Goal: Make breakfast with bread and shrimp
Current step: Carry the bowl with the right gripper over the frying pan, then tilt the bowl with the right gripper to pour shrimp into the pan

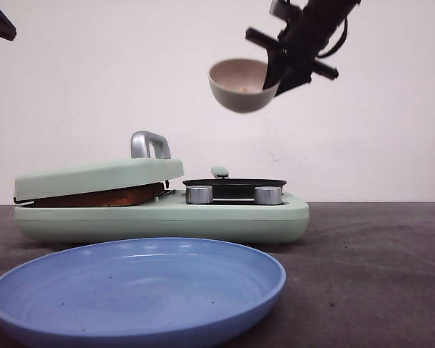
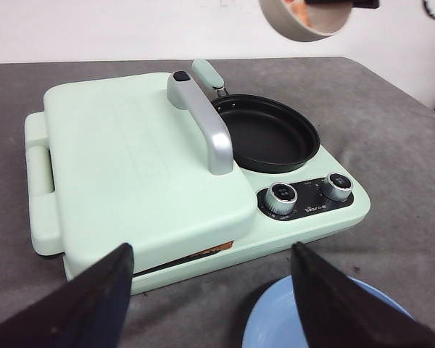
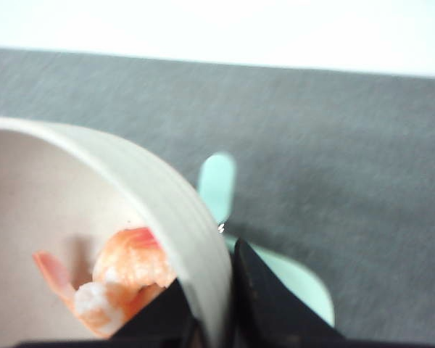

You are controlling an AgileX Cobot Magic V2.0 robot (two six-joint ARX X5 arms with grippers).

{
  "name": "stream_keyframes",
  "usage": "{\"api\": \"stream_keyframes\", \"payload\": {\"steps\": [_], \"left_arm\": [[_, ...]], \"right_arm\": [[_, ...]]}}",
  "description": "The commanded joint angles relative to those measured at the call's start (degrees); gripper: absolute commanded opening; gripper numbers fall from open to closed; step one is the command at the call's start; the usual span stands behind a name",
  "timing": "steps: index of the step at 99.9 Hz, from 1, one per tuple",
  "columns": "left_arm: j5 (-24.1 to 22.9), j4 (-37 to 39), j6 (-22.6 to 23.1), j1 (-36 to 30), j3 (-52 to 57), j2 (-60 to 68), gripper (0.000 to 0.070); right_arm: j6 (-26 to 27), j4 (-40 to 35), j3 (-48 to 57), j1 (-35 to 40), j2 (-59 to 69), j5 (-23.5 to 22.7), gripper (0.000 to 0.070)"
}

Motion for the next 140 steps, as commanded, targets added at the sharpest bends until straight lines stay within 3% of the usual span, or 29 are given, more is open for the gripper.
{"api": "stream_keyframes", "payload": {"steps": [1,28,45,75,107,140], "left_arm": [[-0.1,0.4,0.1,0.0,0.2,0.0,0.0350],[-0.1,0.4,0.1,0.0,0.2,0.0,0.0350],[-0.1,0.4,0.3,0.0,0.2,0.1,0.0350],[-0.1,0.5,0.8,0.0,0.2,0.0,0.0350],[-0.1,0.7,1.7,0.0,0.2,0.0,0.0350],[0.1,0.8,1.6,0.0,0.2,-0.6,0.0350]], "right_arm": [[-0.9,1.0,1.4,0.2,2.3,0.7,0.0001],[-16.2,6.6,1.4,4.3,2.8,14.1,0.0001],[-25.9,9.9,1.4,8.0,2.8,25.2,0.0001],[-38.6,16.3,1.4,13.5,2.8,43.5,0.0001],[-48.3,18.1,1.4,16.8,2.8,56.6,0.0001],[-58.4,21.7,1.4,20.5,2.8,65.2,0.0001]]}}
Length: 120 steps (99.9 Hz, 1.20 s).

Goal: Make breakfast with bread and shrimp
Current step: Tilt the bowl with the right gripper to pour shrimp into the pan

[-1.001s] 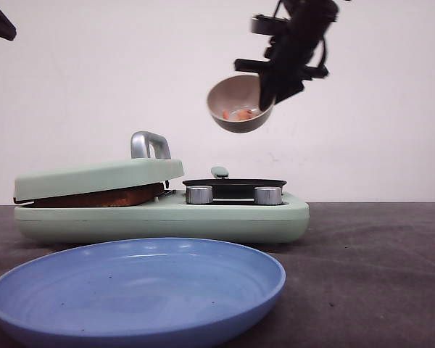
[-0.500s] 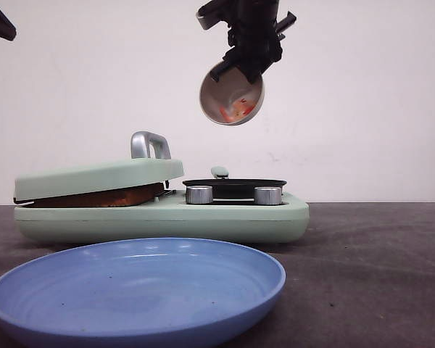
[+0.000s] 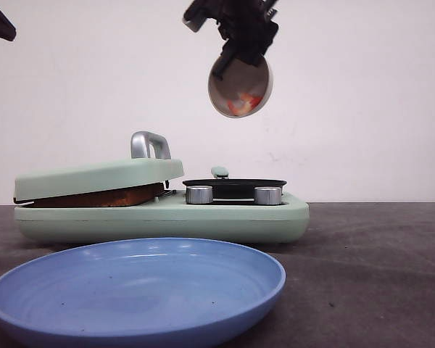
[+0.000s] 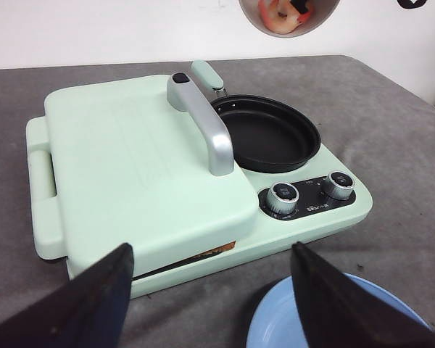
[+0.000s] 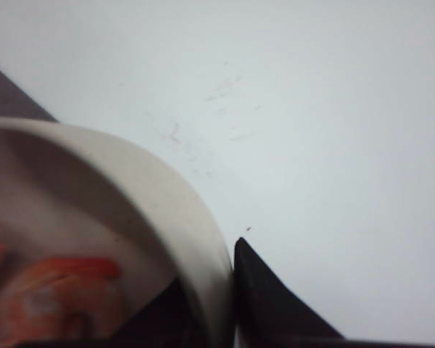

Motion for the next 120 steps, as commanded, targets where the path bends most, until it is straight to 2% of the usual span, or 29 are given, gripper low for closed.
{"api": "stream_keyframes", "payload": {"steps": [1,38,67,91,120], "left_arm": [[0.1,0.8,0.3,0.0,0.2,-0.3,0.0349],[0.0,1.1,-1.2,-1.2,0.2,-4.1,0.0349],[-0.2,1.1,-1.1,-1.9,0.2,-4.4,0.0349],[-0.5,1.9,-0.9,-1.9,0.2,-4.4,0.0349],[-1.5,1.8,0.4,-1.9,0.2,-4.4,0.0349]], "right_arm": [[-4.7,1.1,1.5,1.0,0.6,1.3,0.0001],[-11.8,2.3,1.5,2.1,0.9,6.6,0.0001],[-11.8,2.5,1.5,2.2,0.9,6.6,0.0001],[-6.4,1.4,1.5,1.0,0.9,6.7,0.0001],[4.5,-5.1,1.5,-1.7,0.7,6.6,0.0002]]}}
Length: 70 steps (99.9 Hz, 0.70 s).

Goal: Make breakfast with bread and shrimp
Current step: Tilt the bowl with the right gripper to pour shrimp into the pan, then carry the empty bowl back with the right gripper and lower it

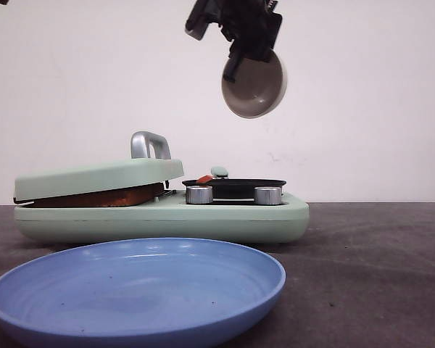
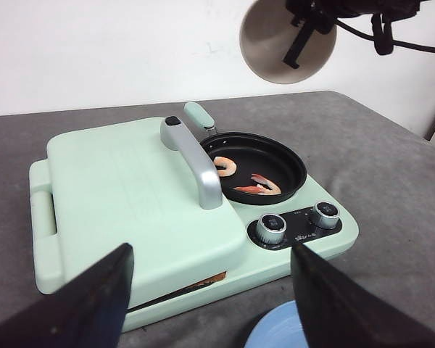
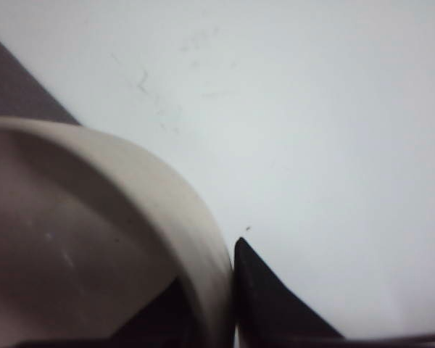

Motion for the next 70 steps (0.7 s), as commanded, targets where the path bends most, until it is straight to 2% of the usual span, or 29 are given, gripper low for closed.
{"api": "stream_keyframes", "payload": {"steps": [1,21,40,55,70], "left_arm": [[-0.1,0.7,1.1,-0.2,0.2,0.1,0.0349],[-0.1,0.7,1.1,-0.2,0.2,0.1,0.0349],[-0.1,0.6,1.1,-0.2,0.2,0.2,0.0349],[-0.1,0.2,1.1,-0.2,0.2,0.7,0.0349],[-0.1,-0.2,1.2,-0.2,0.2,1.4,0.0350]], "right_arm": [[5.7,-0.8,1.5,-0.4,0.7,0.3,0.0002],[10.9,-5.6,1.6,-3.2,0.1,-0.8,0.0003],[22.9,-15.0,1.7,-7.0,-2.6,-7.2,0.0003],[33.7,-23.6,2.3,-11.0,-4.5,-14.6,0.0003],[46.6,-31.5,2.3,-16.0,-6.0,-27.2,0.0003]]}}
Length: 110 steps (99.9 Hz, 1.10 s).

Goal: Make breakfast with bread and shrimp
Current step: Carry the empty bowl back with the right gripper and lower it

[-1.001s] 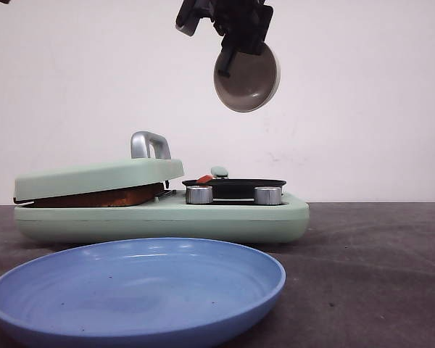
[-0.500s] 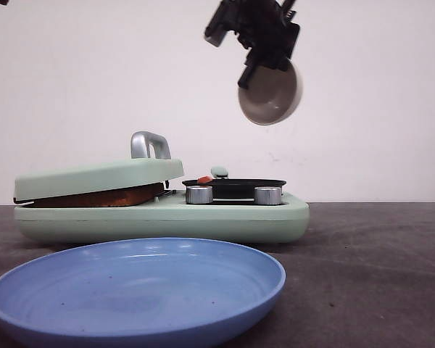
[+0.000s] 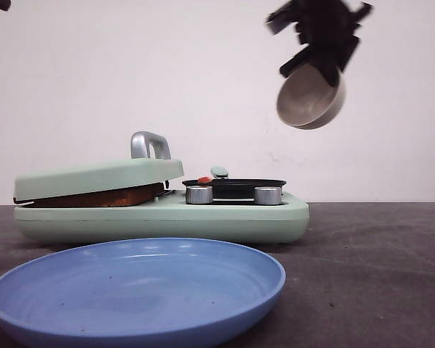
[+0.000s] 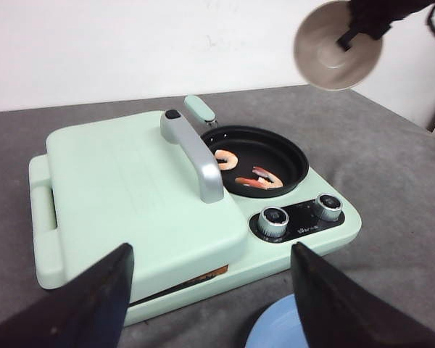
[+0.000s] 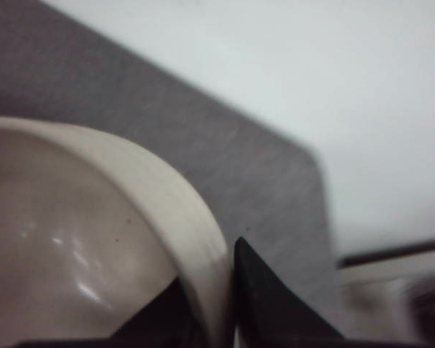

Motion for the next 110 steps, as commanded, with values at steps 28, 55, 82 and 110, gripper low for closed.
{"api": "stream_keyframes", "payload": {"steps": [28,55,82,110], "left_arm": [[-0.3,0.4,2.2,-0.2,0.2,1.2,0.0349],[-0.6,3.4,2.3,-0.1,0.2,3.0,0.0350],[-0.7,5.2,1.8,0.2,0.2,5.6,0.0350],[-2.1,6.9,1.6,0.3,0.2,6.7,0.0350]], "right_arm": [[19.1,-12.9,1.7,-10.0,0.1,-25.2,0.0003],[19.1,-17.2,1.7,-15.1,0.1,-36.6,0.0003],[19.1,-17.2,0.9,-19.9,0.1,-45.6,0.0003],[17.5,-16.0,-7.5,-24.0,0.1,-51.4,0.0003]]}}
